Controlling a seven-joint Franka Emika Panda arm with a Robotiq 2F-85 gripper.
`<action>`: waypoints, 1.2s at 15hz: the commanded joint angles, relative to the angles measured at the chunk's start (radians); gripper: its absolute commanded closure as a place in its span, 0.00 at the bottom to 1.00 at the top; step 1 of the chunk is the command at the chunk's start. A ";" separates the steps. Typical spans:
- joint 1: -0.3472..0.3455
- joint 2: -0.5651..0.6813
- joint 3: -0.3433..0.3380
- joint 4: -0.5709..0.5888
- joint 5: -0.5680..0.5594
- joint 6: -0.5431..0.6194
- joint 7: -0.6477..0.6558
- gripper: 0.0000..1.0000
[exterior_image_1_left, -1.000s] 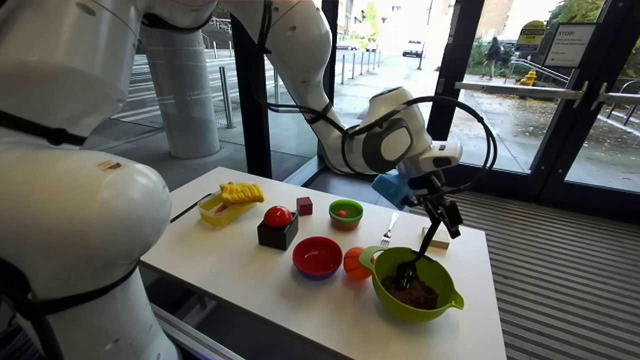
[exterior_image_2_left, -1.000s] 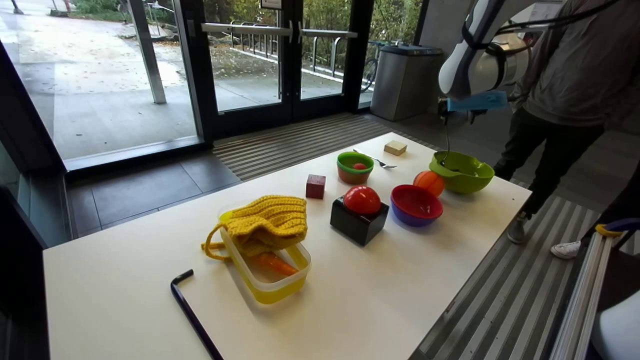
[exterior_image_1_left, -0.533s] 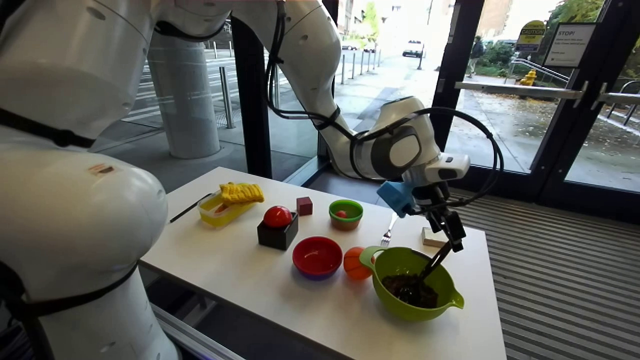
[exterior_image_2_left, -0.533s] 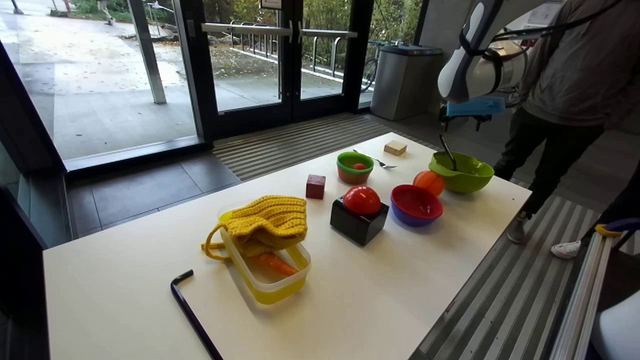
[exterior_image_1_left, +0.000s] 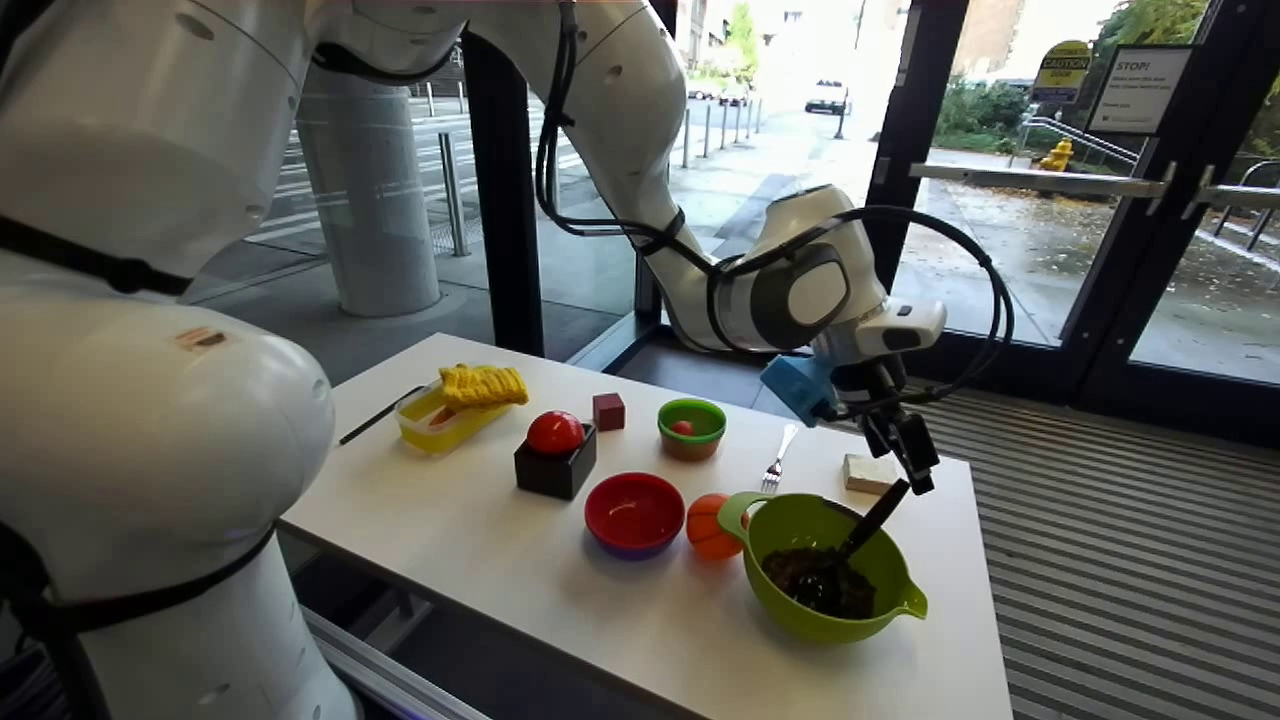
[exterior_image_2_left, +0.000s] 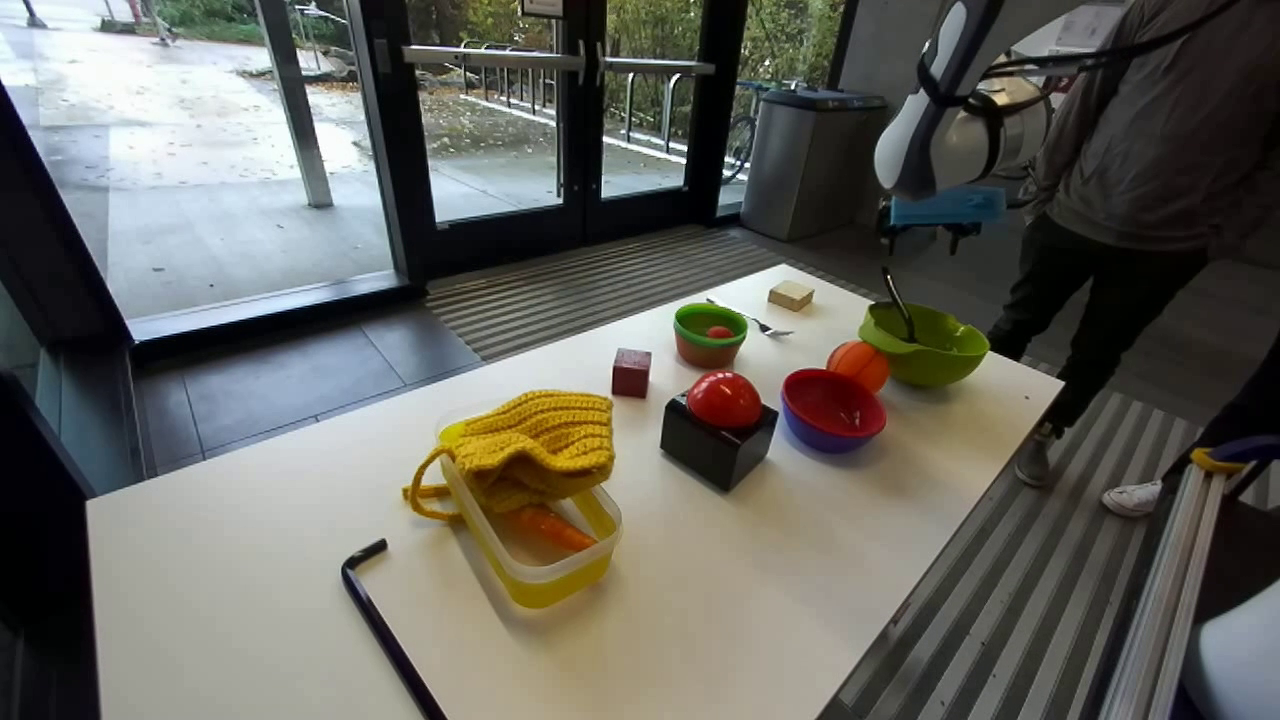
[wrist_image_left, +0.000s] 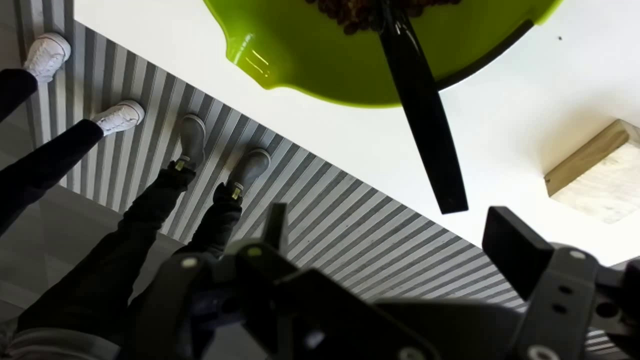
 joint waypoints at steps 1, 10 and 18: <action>-0.017 -0.018 0.015 0.003 -0.037 -0.006 0.007 0.00; -0.029 -0.062 0.029 0.001 -0.058 -0.028 -0.015 0.00; -0.031 -0.062 0.030 0.001 -0.058 -0.029 -0.015 0.00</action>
